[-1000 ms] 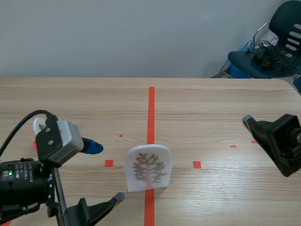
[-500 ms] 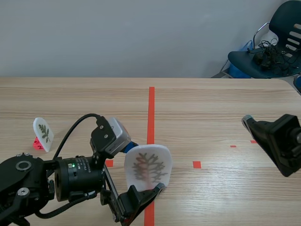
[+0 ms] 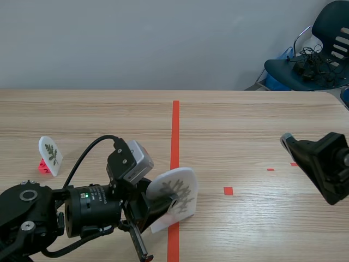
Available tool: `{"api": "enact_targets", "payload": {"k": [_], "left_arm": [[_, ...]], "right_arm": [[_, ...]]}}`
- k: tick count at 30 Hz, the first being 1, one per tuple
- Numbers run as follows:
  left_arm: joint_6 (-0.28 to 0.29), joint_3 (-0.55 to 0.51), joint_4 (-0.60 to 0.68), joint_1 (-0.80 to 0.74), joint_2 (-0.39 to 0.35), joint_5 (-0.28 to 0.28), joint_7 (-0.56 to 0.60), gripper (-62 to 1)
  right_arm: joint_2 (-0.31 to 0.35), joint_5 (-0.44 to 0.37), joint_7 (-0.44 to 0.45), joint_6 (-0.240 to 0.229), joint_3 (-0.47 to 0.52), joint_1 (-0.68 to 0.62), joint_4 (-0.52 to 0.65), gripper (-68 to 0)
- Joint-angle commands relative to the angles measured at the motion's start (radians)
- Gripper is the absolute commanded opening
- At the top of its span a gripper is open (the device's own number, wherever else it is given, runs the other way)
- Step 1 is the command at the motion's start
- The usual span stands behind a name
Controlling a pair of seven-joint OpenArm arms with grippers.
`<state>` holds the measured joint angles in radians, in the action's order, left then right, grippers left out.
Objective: Do the leaf sorting experiment
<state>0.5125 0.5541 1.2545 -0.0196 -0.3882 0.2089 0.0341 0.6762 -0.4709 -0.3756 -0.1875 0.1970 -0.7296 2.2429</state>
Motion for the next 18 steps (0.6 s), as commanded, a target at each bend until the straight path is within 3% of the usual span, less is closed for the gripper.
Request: {"api": "enact_targets", "payload": {"k": [1, 5, 8, 13, 18], "left_arm": [[0.028, -0.009, 0.038, -0.003, 0.002, 0.048, 0.002, -55.1], [0.083, -0.082, 0.117, -0.048, 0.001, 0.141, -0.095, -55.0], [0.085, -0.183, 0.217, -0.12, -0.027, 0.19, -0.114, -55.2], [0.081, -0.431, 0.366, -0.282, -0.057, 0.197, -0.114, -55.2], [0.042, -0.644, 0.389, -0.405, -0.047, 0.218, -0.114, -55.2]], "right_arm": [[0.005, 0.0, 0.011, 0.004, 0.008, 0.001, 0.02, 0.4], [0.005, 0.0, 0.011, 0.004, 0.008, 0.001, 0.02, 0.4], [0.005, 0.0, 0.011, 0.004, 0.008, 0.001, 0.021, 0.4], [0.005, 0.0, 0.012, 0.004, 0.008, 0.001, 0.021, 0.4], [0.005, 0.0, 0.011, 0.004, 0.008, 0.001, 0.021, 0.4]]}}
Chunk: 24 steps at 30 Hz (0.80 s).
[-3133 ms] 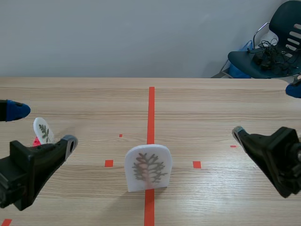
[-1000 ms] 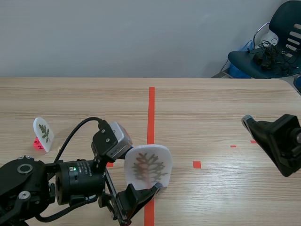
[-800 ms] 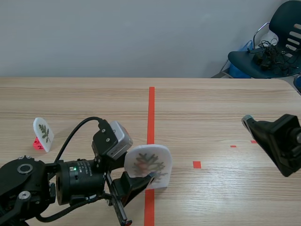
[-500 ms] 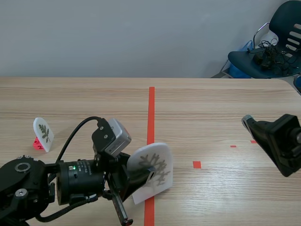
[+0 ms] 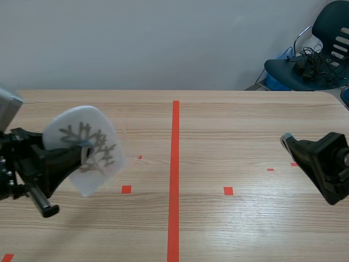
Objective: Do the leaf sorting experiment
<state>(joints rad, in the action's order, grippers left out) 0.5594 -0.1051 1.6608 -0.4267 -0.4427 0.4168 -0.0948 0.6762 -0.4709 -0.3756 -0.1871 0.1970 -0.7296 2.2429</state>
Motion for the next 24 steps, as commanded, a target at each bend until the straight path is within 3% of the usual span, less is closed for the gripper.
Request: {"api": "enact_targets", "payload": {"k": [1, 8, 24], "left_arm": [[-0.036, -0.018, -0.022, -0.014, 0.013, 0.01, 0.015, -55.2], [-0.225, -0.14, -0.113, 0.004, 0.027, 0.01, 0.031, -55.2], [-0.281, -0.166, -0.5, 0.178, 0.026, 0.011, 0.158, -55.2]], "right_arm": [[0.005, 0.0, 0.012, 0.004, 0.008, 0.001, 0.021, 0.4], [0.005, 0.0, 0.012, 0.004, 0.008, 0.001, 0.021, 0.4], [0.0, 0.0, 0.012, 0.004, 0.008, 0.001, 0.021, 0.4]]}}
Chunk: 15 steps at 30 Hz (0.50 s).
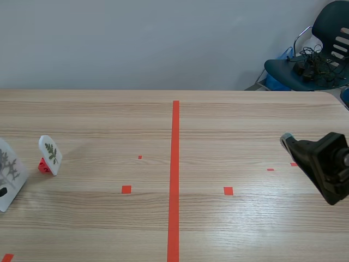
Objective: Do the leaf sorting experiment
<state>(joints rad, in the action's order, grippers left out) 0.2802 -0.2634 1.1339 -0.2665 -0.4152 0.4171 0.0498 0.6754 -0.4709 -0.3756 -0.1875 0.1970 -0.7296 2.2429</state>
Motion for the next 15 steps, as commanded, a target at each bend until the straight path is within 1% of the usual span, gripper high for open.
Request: {"api": "enact_targets", "payload": {"k": [1, 4, 6, 8, 10, 11, 12, 13, 14, 15], "left_arm": [[-0.002, -0.008, 0.009, 0.027, -0.001, 0.01, 0.014, -55.2], [-0.002, -0.008, -0.031, 0.047, -0.001, 0.01, 0.014, -54.6], [-0.002, -0.008, -0.049, 0.051, -0.001, 0.01, 0.015, -50.3], [-0.002, -0.008, -0.053, 0.051, -0.002, 0.01, 0.019, -42.3], [-0.002, -0.008, -0.053, 0.05, -0.004, 0.013, 0.049, -29.0], [0.0, -0.008, -0.053, 0.05, -0.008, 0.027, 0.061, -22.1], [0.0, -0.008, -0.049, 0.051, -0.014, 0.057, 0.064, -16.5], [0.0, -0.008, -0.041, 0.051, -0.023, 0.09, 0.064, -12.8], [0.0, -0.009, -0.03, 0.05, -0.034, 0.113, 0.063, -10.6], [0.003, -0.016, -0.016, 0.05, -0.046, 0.117, 0.063, -9.4]], "right_arm": [[0.0, 0.0, 0.012, 0.004, 0.008, 0.001, 0.021, 0.4], [0.0, 0.0, 0.011, 0.004, 0.008, 0.001, 0.021, 0.4], [0.0, 0.0, 0.011, 0.004, 0.008, 0.001, 0.021, 0.4], [0.0, 0.0, 0.011, 0.004, 0.008, 0.001, 0.021, 0.4], [0.0, 0.0, 0.011, 0.004, 0.008, 0.001, 0.021, 0.4], [0.0, 0.0, 0.011, 0.004, 0.008, 0.001, 0.021, 0.4], [0.0, 0.0, 0.011, 0.004, 0.008, 0.001, 0.021, 0.4], [0.0, 0.0, 0.011, 0.004, 0.008, 0.001, 0.021, 0.4], [0.0, 0.0, 0.011, 0.004, 0.008, 0.001, 0.021, 0.4], [0.0, 0.0, 0.011, 0.004, 0.008, 0.001, 0.021, 0.4]]}}
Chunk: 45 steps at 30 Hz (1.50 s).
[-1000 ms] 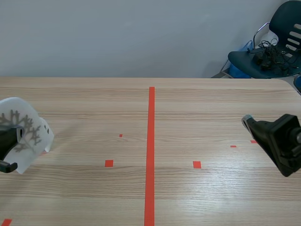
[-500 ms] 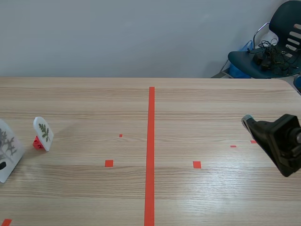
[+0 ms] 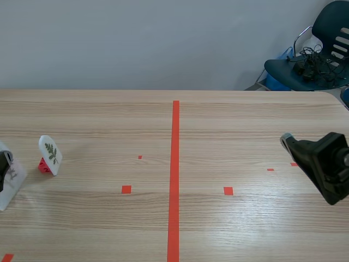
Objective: Do the leaf sorting experiment
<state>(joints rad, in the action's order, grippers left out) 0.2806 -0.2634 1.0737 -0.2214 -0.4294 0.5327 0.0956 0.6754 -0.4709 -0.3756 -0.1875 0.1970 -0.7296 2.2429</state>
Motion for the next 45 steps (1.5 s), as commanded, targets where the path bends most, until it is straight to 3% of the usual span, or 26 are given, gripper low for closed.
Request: {"api": "enact_targets", "payload": {"k": [1, 3, 6, 10, 15, 21, 26, 28, 31, 35, 42, 45], "left_arm": [[0.003, -0.027, 0.062, 0.005, -0.044, 0.004, 0.015, -8.6], [0.014, -0.059, 0.112, 0.004, -0.075, 0.01, -0.004, -6.2], [0.122, -0.126, 0.211, -0.01, -0.134, 0.09, -0.086, 1.4], [0.307, -0.211, 0.36, -0.052, -0.198, 0.177, -0.173, 1.4], [0.408, -0.232, 0.538, -0.174, -0.219, 0.252, -0.293, 1.4], [0.415, -0.227, 0.7, -0.37, -0.14, 0.311, -0.333, 1.4], [0.415, -0.225, 0.789, -0.462, -0.072, 0.312, -0.333, 1.4], [0.415, -0.224, 0.814, -0.484, -0.06, 0.312, -0.343, 1.4], [0.415, -0.22, 0.846, -0.515, -0.046, 0.31, -0.381, 1.4], [0.415, -0.219, 0.882, -0.552, -0.034, 0.309, -0.386, 1.4], [0.414, -0.219, 0.914, -0.559, -0.032, 0.282, -0.385, 1.4], [0.407, -0.219, 0.914, -0.559, -0.032, 0.281, -0.377, 1.4]], "right_arm": [[0.0, 0.0, 0.011, 0.004, 0.008, 0.001, 0.021, 0.4], [0.0, 0.0, 0.011, 0.004, 0.008, 0.001, 0.021, 0.4], [0.0, 0.0, 0.011, 0.004, 0.008, 0.001, 0.021, 0.4], [0.0, 0.0, 0.011, 0.004, 0.008, 0.001, 0.021, 0.4], [0.0, 0.0, -0.004, 0.013, 0.041, -0.003, 0.043, 0.4], [0.0, 0.0, -0.028, 0.047, 0.116, -0.005, 0.051, 0.4], [0.0, -0.013, -0.018, 0.048, 0.117, -0.005, 0.051, 0.4], [0.0, -0.078, -0.018, 0.05, 0.117, -0.001, 0.051, 0.4], [-0.005, -0.188, -0.006, 0.095, 0.119, -0.013, 0.051, 0.4], [-0.026, -0.2, 0.087, 0.201, 0.164, -0.087, 0.051, 0.4], [-0.045, -0.2, 0.244, 0.195, 0.224, -0.202, 0.05, 0.4], [-0.052, -0.188, 0.273, 0.195, 0.223, -0.221, 0.043, 0.4]]}}
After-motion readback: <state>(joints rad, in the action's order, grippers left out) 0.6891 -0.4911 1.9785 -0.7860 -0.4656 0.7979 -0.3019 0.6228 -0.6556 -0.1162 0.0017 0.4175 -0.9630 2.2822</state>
